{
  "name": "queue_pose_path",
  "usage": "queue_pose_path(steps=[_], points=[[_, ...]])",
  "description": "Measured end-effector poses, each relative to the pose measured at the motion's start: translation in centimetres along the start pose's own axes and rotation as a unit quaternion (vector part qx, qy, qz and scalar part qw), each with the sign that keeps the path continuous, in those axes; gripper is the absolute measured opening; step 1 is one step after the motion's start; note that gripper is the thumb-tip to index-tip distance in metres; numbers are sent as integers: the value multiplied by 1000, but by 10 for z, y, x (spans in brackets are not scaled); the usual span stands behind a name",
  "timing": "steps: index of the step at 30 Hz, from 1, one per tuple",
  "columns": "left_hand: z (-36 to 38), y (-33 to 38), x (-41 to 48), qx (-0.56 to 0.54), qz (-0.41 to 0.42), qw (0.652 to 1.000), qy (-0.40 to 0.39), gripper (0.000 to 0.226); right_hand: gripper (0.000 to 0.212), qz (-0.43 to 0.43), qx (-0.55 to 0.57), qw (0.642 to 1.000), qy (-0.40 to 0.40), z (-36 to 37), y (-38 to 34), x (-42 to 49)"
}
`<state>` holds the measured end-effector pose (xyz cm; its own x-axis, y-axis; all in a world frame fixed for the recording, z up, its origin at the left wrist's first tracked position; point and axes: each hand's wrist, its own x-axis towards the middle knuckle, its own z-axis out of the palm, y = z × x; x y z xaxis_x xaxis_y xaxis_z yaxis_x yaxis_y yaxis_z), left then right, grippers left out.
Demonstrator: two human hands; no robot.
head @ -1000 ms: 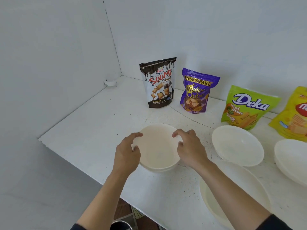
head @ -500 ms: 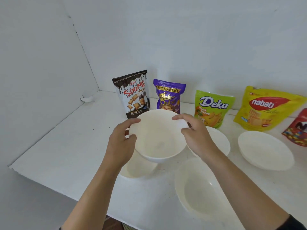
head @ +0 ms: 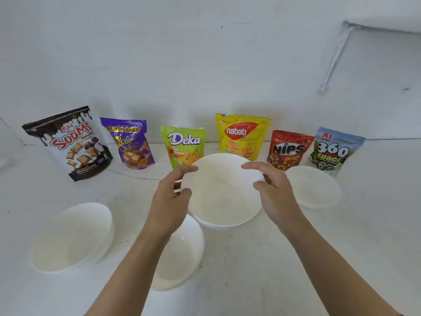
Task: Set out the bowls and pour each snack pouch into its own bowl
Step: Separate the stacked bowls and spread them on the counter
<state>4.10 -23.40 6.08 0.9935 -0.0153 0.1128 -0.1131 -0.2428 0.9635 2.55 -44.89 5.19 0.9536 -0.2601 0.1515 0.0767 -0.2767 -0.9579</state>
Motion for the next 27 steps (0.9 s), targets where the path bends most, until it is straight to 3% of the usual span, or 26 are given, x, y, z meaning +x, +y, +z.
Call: queue_pose_path(steps=[8,18,22,27], points=[[64,-26,-44,28,-62,997,-33,62,61,32,-43,998,-38,-57,51,-33],[94,-65,-83,96,-132,985,-55,60,58,97,-86,987,-91,-70,109,-67],[94,-64,-80,121,-128,982,-63,57,52,81,-112,985,-101,-72,109,-66],[86,-46,-71,95,-79,991,-60,36,33,0,-130,987,-93,-69,88,-51]])
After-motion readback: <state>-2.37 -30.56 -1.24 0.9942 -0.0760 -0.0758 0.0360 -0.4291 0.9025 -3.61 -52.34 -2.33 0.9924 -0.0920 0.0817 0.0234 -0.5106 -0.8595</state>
